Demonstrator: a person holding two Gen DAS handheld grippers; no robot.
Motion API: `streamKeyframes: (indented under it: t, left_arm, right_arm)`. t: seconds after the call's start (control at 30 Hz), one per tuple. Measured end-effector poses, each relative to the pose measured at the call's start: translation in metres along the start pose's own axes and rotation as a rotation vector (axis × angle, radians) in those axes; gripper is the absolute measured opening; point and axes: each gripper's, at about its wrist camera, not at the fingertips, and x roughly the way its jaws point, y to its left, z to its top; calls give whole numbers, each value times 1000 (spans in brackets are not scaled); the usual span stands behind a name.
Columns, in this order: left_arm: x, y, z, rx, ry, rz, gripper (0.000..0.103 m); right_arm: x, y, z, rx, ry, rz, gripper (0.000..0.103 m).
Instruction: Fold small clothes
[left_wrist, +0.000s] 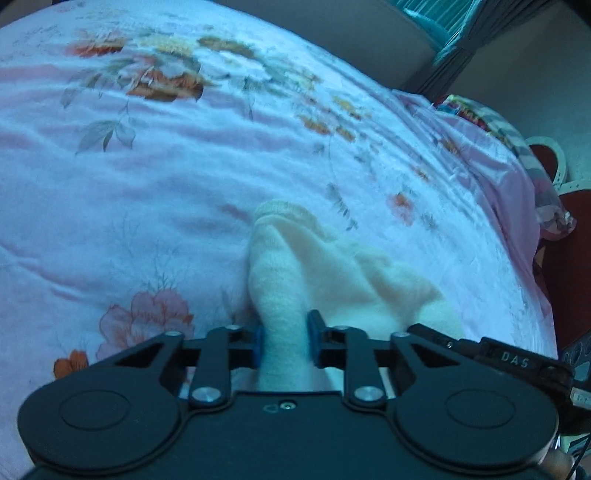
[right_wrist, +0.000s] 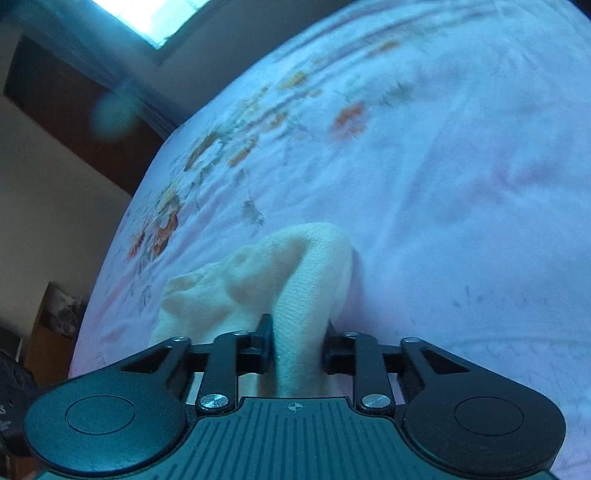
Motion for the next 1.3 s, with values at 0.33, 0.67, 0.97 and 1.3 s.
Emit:
streamKeyframes:
  t: [0.33,0.67,0.97,1.3]
  left_arm:
    - [4,-9,-7,107,-65,98,23]
    - [-73,-34,-51,222,-94,106,31]
    - [-71,-44,-96,280,-77,204,39]
    - [-135,-68,-116,298,-95,203,69]
  right_arm:
    - [9,13,-14,-234,-80,-151,35]
    - [-85,61,-60,-365,-175,-87,40]
    - [-49,40,-117,-376,-19,-222,47]
    - [-141,64,-135,-335,-140,-148,62]
